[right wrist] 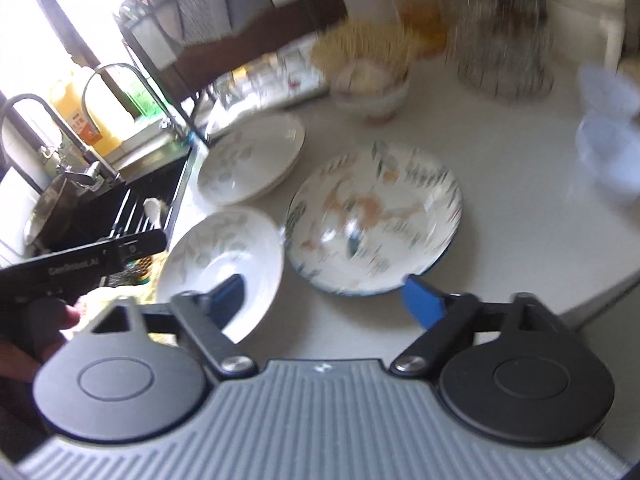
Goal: Organize plates and bowls
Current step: 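Move both grippers to the white leaf bowl by the sink and close on its rim, then lift the leaf bowl with both grippers and carry it toward the floral plate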
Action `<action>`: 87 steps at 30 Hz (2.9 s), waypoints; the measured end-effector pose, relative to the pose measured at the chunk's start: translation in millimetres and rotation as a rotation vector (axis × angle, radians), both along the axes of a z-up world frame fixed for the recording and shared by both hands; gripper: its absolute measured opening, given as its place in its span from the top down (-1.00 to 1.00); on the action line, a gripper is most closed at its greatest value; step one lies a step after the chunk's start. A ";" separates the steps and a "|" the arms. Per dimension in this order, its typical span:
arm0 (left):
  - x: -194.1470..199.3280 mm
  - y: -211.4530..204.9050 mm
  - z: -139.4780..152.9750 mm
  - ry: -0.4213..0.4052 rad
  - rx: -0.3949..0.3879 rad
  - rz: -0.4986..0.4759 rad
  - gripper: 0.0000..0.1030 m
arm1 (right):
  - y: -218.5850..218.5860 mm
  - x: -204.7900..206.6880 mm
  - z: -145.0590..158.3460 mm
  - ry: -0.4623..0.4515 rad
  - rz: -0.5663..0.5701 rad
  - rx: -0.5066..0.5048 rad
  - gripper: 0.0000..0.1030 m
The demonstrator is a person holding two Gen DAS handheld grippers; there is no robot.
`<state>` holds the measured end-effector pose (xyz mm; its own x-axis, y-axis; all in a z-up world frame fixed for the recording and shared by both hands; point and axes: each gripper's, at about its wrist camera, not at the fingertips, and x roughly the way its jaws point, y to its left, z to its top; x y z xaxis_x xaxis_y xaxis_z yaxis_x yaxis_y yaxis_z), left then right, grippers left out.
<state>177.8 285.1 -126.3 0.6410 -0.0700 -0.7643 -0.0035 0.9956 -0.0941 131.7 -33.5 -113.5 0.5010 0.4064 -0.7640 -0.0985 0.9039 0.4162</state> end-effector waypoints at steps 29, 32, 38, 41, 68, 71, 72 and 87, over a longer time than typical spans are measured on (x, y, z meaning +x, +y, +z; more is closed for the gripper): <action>56.5 79.4 -84.3 0.207 -0.158 -0.148 0.57 | 84.8 27.1 -63.2 0.150 -0.103 0.068 0.37; 58.4 83.3 -87.1 0.219 -0.175 -0.152 0.64 | 81.6 28.2 -70.1 0.169 -0.136 0.080 0.58; 61.0 85.9 -87.6 0.222 -0.193 -0.172 0.65 | 84.2 26.8 -76.2 0.170 -0.143 0.098 0.61; 60.8 88.3 -87.9 0.230 -0.205 -0.177 0.65 | 85.9 25.5 -75.0 0.168 -0.126 0.085 0.60; 58.5 54.3 -1.2 0.110 -0.284 -0.145 0.65 | 40.3 53.5 1.7 -0.010 0.034 0.043 0.60; 62.4 42.5 10.0 0.084 -0.296 -0.148 0.65 | 27.9 58.9 11.2 -0.046 0.045 0.032 0.60; 64.2 37.2 12.4 0.077 -0.299 -0.149 0.65 | 22.2 60.6 12.2 -0.054 0.044 0.036 0.60; 102.9 -40.3 -1.9 0.120 -0.319 -0.170 0.65 | -49.0 87.4 4.5 -0.101 -0.005 0.018 0.60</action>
<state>280.7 244.8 -128.1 0.5068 -0.4147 -0.7558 0.1295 0.9034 -0.4089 219.1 -82.5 -109.0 0.5772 0.4172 -0.7020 -0.1363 0.8968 0.4209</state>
